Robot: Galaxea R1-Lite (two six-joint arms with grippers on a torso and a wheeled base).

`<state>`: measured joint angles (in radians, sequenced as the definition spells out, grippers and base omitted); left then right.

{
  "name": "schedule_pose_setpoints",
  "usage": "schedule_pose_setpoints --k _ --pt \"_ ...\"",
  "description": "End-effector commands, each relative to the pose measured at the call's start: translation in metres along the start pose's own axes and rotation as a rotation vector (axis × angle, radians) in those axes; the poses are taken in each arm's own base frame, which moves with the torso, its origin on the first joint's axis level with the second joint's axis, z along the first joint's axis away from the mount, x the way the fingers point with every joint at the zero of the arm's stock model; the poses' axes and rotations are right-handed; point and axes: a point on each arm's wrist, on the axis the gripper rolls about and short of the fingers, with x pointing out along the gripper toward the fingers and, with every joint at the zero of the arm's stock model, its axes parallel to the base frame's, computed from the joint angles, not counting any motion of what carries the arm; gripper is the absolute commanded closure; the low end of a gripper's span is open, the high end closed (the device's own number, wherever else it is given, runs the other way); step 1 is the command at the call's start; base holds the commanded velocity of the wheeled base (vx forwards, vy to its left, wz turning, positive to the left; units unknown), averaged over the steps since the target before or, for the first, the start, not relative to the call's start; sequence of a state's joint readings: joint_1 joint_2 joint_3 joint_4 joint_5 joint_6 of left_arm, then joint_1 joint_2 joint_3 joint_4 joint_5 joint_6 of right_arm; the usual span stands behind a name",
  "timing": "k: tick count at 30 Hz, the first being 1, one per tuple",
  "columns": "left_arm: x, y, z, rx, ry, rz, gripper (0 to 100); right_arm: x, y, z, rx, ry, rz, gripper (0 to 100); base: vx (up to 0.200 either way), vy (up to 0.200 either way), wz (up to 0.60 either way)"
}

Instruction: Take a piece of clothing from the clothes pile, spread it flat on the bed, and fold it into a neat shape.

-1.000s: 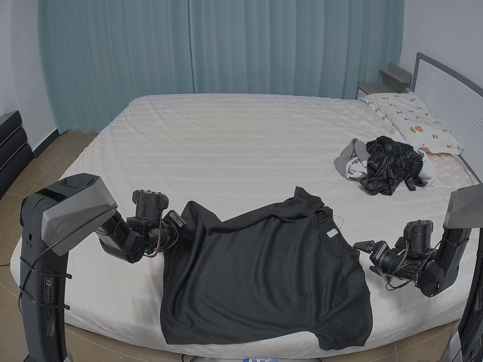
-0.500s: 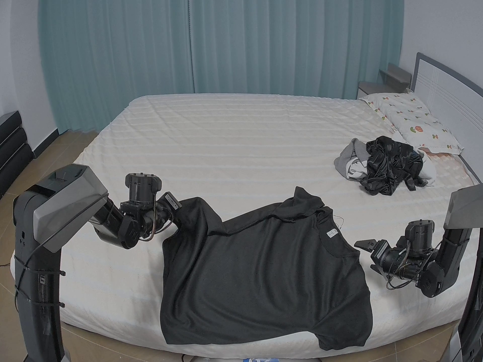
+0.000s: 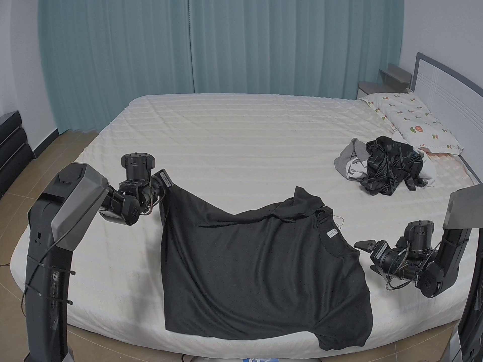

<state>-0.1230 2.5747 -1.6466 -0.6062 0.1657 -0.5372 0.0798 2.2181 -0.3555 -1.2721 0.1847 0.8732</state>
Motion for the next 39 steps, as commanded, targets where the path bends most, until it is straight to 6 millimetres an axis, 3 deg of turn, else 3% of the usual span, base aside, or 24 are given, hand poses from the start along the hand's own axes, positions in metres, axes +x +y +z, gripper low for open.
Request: schedule_pose_setpoints --k 1,10,11,16,22,23,24,28,31,32,33,34,36,39 --pt "0.032 0.026 -0.032 0.028 0.014 0.057 100 0.001 -0.001 0.0 0.001 0.0 -0.002 0 0.0 0.0 0.0" --pt "0.051 0.032 -0.045 0.047 -0.053 0.128 100 0.001 0.0 0.001 0.001 -0.003 0.001 0 0.0 0.0 0.0" --pt "0.051 0.033 -0.044 0.043 -0.053 0.128 0 0.0 0.001 0.002 0.0 -0.008 0.007 0 0.0 0.0 0.0" --pt "0.047 0.033 -0.048 0.02 -0.035 0.137 0 -0.004 0.008 0.005 -0.014 -0.042 0.049 0 0.0 0.0 0.0" --pt "0.021 0.02 -0.016 -0.091 -0.049 0.126 0 -0.002 0.017 0.0 -0.039 -0.043 0.083 0 0.0 0.0 0.0" --pt "0.005 0.016 -0.005 -0.124 -0.039 0.119 0 0.0 0.02 0.001 -0.048 -0.046 0.092 0 0.0 0.0 0.0" --pt "0.002 0.015 -0.003 -0.131 -0.037 0.117 0 0.0 0.021 0.001 -0.049 -0.046 0.094 0 0.0 0.0 0.0" --pt "-0.05 0.011 0.011 -0.2 0.069 0.049 0 0.018 0.035 0.007 -0.072 -0.047 0.121 0 0.0 0.0 0.0" --pt "-0.082 0.008 0.003 -0.254 0.146 0.013 0 0.033 0.046 0.02 -0.115 -0.051 0.115 0 0.0 0.0 0.0" --pt "-0.082 0.008 0.003 -0.254 0.146 0.013 0 0.033 0.046 0.02 -0.115 -0.051 0.115 0 0.0 0.0 0.0" --pt "-0.101 0.01 -0.006 -0.28 0.196 0.009 0 0.047 0.049 0.027 -0.131 -0.042 0.098 0 0.0 0.0 0.0" --pt "-0.101 0.01 -0.006 -0.28 0.196 0.009 0 0.047 0.049 0.027 -0.131 -0.042 0.098 0 0.0 0.0 0.0" --pt "-0.123 0.012 -0.021 -0.319 0.258 0.0 0 0.06 0.048 0.029 -0.13 -0.025 0.078 0 0.0 0.0 0.0" --pt "-0.15 0.015 -0.033 -0.34 0.316 -0.006 0 0.059 0.038 0.021 -0.123 0.004 0.046 0 0.0 0.0 0.0"
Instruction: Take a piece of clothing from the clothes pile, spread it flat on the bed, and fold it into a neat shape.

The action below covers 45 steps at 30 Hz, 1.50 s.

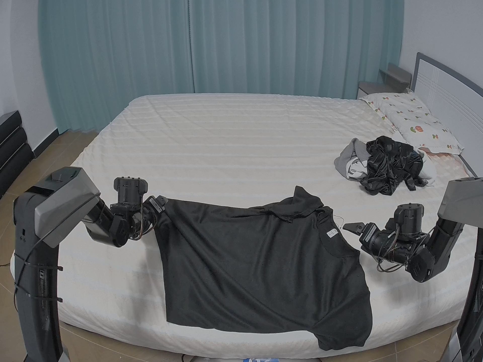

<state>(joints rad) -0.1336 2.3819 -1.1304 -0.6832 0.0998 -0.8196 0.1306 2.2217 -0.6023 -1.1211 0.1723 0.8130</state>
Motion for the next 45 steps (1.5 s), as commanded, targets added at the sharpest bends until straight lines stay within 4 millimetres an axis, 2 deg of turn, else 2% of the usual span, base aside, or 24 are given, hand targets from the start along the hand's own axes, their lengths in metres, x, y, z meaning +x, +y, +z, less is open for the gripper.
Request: schedule_pose_setpoints --k 1,5,8,10,13,14,15,21,28,33,42,43,45 --pt "-0.084 -0.004 -0.021 -0.074 0.12 -0.093 0 0.023 -0.007 -0.001 -0.017 0.045 -0.043 0 0.0 0.0 0.0" --pt "-0.101 0.007 -0.043 -0.05 0.201 -0.066 0 0.015 -0.013 0.0 -0.014 0.035 -0.057 0 0.0 0.0 0.0" --pt "-0.119 0.015 -0.064 -0.037 0.279 -0.053 0 -0.005 -0.005 0.005 -0.021 0.019 -0.051 0 0.0 0.0 0.0" --pt "-0.127 0.017 -0.07 -0.048 0.302 -0.064 0 -0.014 -0.004 0.0 -0.021 0.034 -0.056 0 0.0 0.0 0.0" --pt "-0.128 0.017 -0.07 -0.05 0.303 -0.064 0 -0.015 -0.005 -0.001 -0.021 0.034 -0.059 0 0.0 0.0 0.0" --pt "-0.143 0.024 -0.086 -0.043 0.355 -0.087 0 -0.04 -0.005 -0.01 -0.007 0.057 -0.068 0 0.0 0.0 0.0" --pt "-0.144 0.025 -0.089 -0.039 0.359 -0.09 0 -0.044 -0.006 -0.012 -0.002 0.065 -0.075 0 0.0 0.0 0.0" --pt "-0.145 0.031 -0.095 -0.023 0.374 -0.076 0 -0.051 -0.015 -0.019 0.001 0.06 -0.074 0 0.0 0.0 0.0" --pt "-0.132 0.03 -0.106 -0.004 0.378 -0.074 0 -0.048 -0.019 -0.025 -0.001 0.074 -0.081 0 0.0 0.0 0.0" --pt "-0.132 0.035 -0.114 0.027 0.371 -0.045 0 -0.048 -0.02 -0.025 0.0 0.075 -0.084 0 0.0 0.0 0.0" --pt "-0.13 0.034 -0.117 0.041 0.362 -0.039 0 -0.047 -0.02 -0.027 -0.002 0.081 -0.085 0 0.0 0.0 0.0" --pt "-0.13 0.033 -0.118 0.043 0.361 -0.041 100 -0.047 -0.02 -0.026 -0.001 0.08 -0.085 0 0.0 0.0 0.0" --pt "-0.13 0.032 -0.118 0.046 0.362 -0.042 100 -0.047 -0.02 -0.027 -0.002 0.081 -0.085 0 0.0 0.0 0.0"
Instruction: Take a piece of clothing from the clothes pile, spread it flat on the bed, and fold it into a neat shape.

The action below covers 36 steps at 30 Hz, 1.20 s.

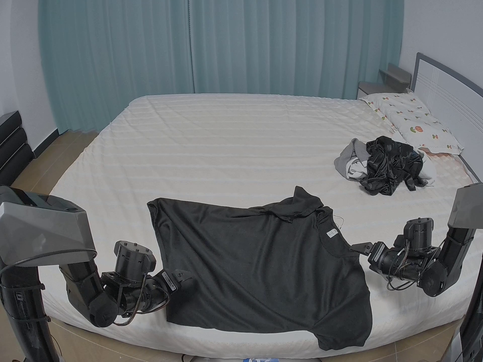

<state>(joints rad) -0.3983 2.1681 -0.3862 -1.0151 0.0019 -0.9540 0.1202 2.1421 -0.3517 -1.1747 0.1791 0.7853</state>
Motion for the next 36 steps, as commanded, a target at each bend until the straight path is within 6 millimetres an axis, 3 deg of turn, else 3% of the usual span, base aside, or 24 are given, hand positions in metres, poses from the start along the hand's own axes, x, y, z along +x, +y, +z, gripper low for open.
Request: schedule_pose_setpoints --k 1,14,22,33,34,36 --pt "0.003 0.0 -0.002 0.003 0.006 0.004 100 0.0 0.0 0.0 0.0 0.001 0.0 0 0.0 0.0 0.0" --pt "-0.001 -0.01 -0.011 0.065 -0.007 -0.007 100 -0.001 0.001 0.001 -0.001 -0.005 0.005 0 0.0 0.0 0.0" --pt "-0.001 -0.022 -0.032 0.126 0.041 -0.039 100 0.0 0.001 0.0 -0.001 0.0 0.003 0 0.0 0.0 0.0" --pt "0.0 -0.024 -0.035 0.134 0.05 -0.045 100 0.001 -0.001 -0.001 0.0 0.006 0.0 0 0.0 0.0 0.0" --pt "0.0 -0.024 -0.035 0.134 0.048 -0.046 0 0.001 0.0 -0.001 0.0 0.005 0.001 0 0.0 0.0 0.0" --pt "0.0 -0.024 -0.035 0.134 0.05 -0.043 0 0.001 0.0 -0.001 0.0 0.004 0.0 0 0.0 0.0 0.0"
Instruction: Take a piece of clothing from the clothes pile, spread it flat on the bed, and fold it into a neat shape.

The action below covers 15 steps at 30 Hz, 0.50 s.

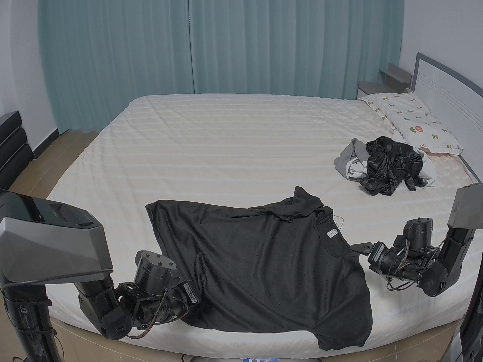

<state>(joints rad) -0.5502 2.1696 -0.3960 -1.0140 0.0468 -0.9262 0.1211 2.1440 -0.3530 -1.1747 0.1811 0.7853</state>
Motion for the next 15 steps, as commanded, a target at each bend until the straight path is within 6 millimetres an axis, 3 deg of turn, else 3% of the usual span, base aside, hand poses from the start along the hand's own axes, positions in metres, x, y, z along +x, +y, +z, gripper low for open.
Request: schedule_pose_setpoints --k 1,9,15 --pt "0.001 0.0 -0.001 0.001 0.0 0.001 0 0.0 0.0 0.0 0.0 0.001 -0.001 0 0.0 0.0 0.0" --pt "-0.014 0.005 0.023 -0.064 -0.081 -0.004 0 0.0 -0.001 0.001 0.004 -0.003 0.0 0 0.0 0.0 0.0" --pt "-0.004 0.017 0.028 -0.093 -0.079 0.038 0 0.0 0.0 0.001 0.003 -0.002 0.0 0 0.0 0.0 0.0"
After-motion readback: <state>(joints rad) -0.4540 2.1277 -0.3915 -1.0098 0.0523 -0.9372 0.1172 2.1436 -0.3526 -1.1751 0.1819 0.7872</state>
